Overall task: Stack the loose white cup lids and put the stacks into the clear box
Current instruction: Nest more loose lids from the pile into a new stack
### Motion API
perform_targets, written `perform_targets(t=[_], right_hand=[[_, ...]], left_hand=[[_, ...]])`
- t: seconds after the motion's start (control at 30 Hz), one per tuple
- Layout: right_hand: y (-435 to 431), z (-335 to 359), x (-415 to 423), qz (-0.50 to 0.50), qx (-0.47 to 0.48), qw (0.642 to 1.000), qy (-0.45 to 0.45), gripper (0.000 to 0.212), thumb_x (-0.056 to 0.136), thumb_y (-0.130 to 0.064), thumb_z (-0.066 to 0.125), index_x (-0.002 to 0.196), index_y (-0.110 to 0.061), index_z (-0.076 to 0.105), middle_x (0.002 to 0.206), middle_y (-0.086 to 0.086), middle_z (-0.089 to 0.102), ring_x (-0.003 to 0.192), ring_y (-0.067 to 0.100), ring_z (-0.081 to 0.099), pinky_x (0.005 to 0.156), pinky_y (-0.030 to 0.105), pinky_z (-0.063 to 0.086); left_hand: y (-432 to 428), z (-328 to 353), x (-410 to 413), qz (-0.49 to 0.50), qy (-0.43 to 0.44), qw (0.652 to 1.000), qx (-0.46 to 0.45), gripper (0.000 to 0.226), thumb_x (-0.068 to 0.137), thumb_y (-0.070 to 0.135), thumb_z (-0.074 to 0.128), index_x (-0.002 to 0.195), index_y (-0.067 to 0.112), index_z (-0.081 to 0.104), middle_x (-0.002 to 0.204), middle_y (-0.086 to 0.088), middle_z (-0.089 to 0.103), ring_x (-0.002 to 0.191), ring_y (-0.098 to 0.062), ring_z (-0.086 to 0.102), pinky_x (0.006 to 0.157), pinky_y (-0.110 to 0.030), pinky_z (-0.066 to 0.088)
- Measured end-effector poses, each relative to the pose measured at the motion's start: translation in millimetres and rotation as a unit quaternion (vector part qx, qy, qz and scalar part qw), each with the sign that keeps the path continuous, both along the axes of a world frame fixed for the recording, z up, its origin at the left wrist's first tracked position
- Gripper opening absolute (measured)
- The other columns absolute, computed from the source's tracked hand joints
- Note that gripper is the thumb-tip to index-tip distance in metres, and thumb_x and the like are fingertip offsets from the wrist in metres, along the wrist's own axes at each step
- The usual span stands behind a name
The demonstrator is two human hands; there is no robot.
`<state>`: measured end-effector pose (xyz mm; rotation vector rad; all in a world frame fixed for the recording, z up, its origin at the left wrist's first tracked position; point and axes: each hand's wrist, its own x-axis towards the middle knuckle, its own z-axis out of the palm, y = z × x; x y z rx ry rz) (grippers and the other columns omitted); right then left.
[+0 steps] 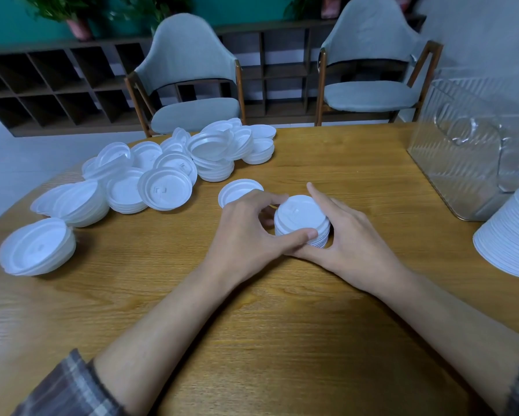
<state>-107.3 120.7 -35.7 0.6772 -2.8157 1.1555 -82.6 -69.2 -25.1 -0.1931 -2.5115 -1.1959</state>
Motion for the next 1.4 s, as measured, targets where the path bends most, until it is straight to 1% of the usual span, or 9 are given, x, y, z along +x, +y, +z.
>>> perform_targets(t=[0.17, 0.4, 0.53, 0.67, 0.83, 1.0, 1.2, 1.3, 1.4], right_hand=[[0.3, 2.6, 0.7, 0.004, 0.009, 1.0, -0.01, 0.118, 0.072, -0.063, 0.079, 0.166, -0.026, 0.018, 0.16, -0.006, 0.043, 0.145, 0.009, 0.034, 0.105, 0.014, 0.024], [0.9, 3.9, 3.1, 0.025, 0.048, 0.998, -0.035, 0.131, 0.066, -0.081, 0.062, 0.167, -0.029, -0.003, 0.167, -0.014, 0.026, 0.151, 0.006, 0.02, 0.11, 0.019, 0.019], [1.2, 1.5, 3.5, 0.024, 0.058, 0.997, -0.037, 0.125, 0.072, -0.08, 0.059, 0.166, -0.031, -0.006, 0.169, -0.014, 0.022, 0.154, 0.008, 0.016, 0.114, 0.021, 0.017], [1.0, 2.1, 3.9, 0.014, 0.052, 0.998, -0.022, 0.109, 0.087, -0.069, 0.063, 0.167, -0.028, 0.001, 0.163, -0.017, 0.029, 0.147, 0.001, 0.022, 0.108, 0.015, 0.018], [0.8, 3.6, 3.1, 0.008, 0.044, 0.999, -0.022, 0.108, 0.084, -0.071, 0.065, 0.167, -0.03, 0.009, 0.159, -0.021, 0.031, 0.145, -0.001, 0.025, 0.11, 0.02, 0.022], [2.8, 5.2, 2.4, 0.013, 0.042, 0.999, -0.032, 0.109, 0.082, -0.073, 0.065, 0.167, -0.032, 0.01, 0.16, -0.023, 0.03, 0.148, 0.005, 0.027, 0.116, 0.026, 0.026], [4.0, 5.0, 2.3, 0.014, 0.039, 0.999, -0.027, 0.108, 0.082, -0.072, 0.067, 0.167, -0.031, 0.013, 0.161, -0.021, 0.031, 0.148, 0.004, 0.027, 0.119, 0.029, 0.028], [3.9, 4.8, 2.3, 0.013, 0.033, 0.999, -0.014, 0.106, 0.084, -0.067, 0.07, 0.166, -0.03, 0.015, 0.157, -0.022, 0.035, 0.139, -0.006, 0.028, 0.107, 0.015, 0.024], [4.6, 4.1, 1.2, 0.016, 0.027, 1.0, -0.004, 0.103, 0.083, -0.065, 0.073, 0.165, -0.031, 0.021, 0.152, -0.023, 0.039, 0.125, -0.016, 0.027, 0.096, -0.002, 0.021]], left_hand=[[-0.6, -2.0, -1.1, -0.008, -0.009, 1.0, 0.003, 0.063, 0.066, 0.052, 0.096, 0.116, 0.021, 0.075, 0.103, 0.013, 0.073, 0.097, -0.001, 0.068, 0.087, -0.021, 0.056], [0.5, -4.9, -0.3, -0.021, -0.035, 0.999, 0.034, 0.056, 0.067, 0.05, 0.096, 0.112, 0.026, 0.073, 0.102, 0.018, 0.073, 0.101, 0.001, 0.067, 0.087, -0.032, 0.058], [-3.3, -6.1, -1.8, -0.029, -0.032, 0.999, 0.014, 0.059, 0.07, 0.053, 0.094, 0.117, 0.024, 0.073, 0.105, 0.017, 0.072, 0.103, 0.002, 0.065, 0.088, -0.021, 0.053], [-17.9, 2.6, -5.7, -0.051, -0.008, 0.999, -0.004, 0.027, 0.092, 0.049, 0.074, 0.106, 0.026, 0.079, 0.099, 0.014, 0.073, 0.097, -0.003, 0.066, 0.079, -0.014, 0.045], [-47.2, -6.8, -20.9, 0.055, 0.037, 0.991, -0.114, 0.019, 0.093, 0.03, 0.077, 0.11, 0.022, 0.076, 0.105, 0.011, 0.074, 0.099, -0.008, 0.065, 0.087, -0.022, 0.048], [-49.6, -10.2, -24.1, 0.049, 0.022, 0.984, -0.17, 0.025, 0.092, 0.019, 0.078, 0.116, 0.025, 0.076, 0.093, 0.012, 0.074, 0.089, -0.009, 0.069, 0.084, -0.037, 0.056], [-45.0, -7.4, -21.3, 0.061, 0.044, 0.993, -0.088, 0.033, 0.086, 0.012, 0.084, 0.115, 0.024, 0.076, 0.084, 0.012, 0.071, 0.082, -0.007, 0.066, 0.083, -0.033, 0.057], [-39.4, 0.8, -16.7, 0.057, 0.04, 0.997, 0.025, 0.041, 0.083, 0.01, 0.086, 0.119, 0.024, 0.074, 0.085, 0.006, 0.07, 0.085, -0.009, 0.067, 0.077, -0.019, 0.056], [-33.8, 8.4, -13.4, 0.053, 0.021, 0.991, 0.118, 0.039, 0.087, 0.009, 0.081, 0.122, 0.025, 0.072, 0.096, 0.004, 0.073, 0.087, -0.008, 0.068, 0.08, -0.019, 0.057]])
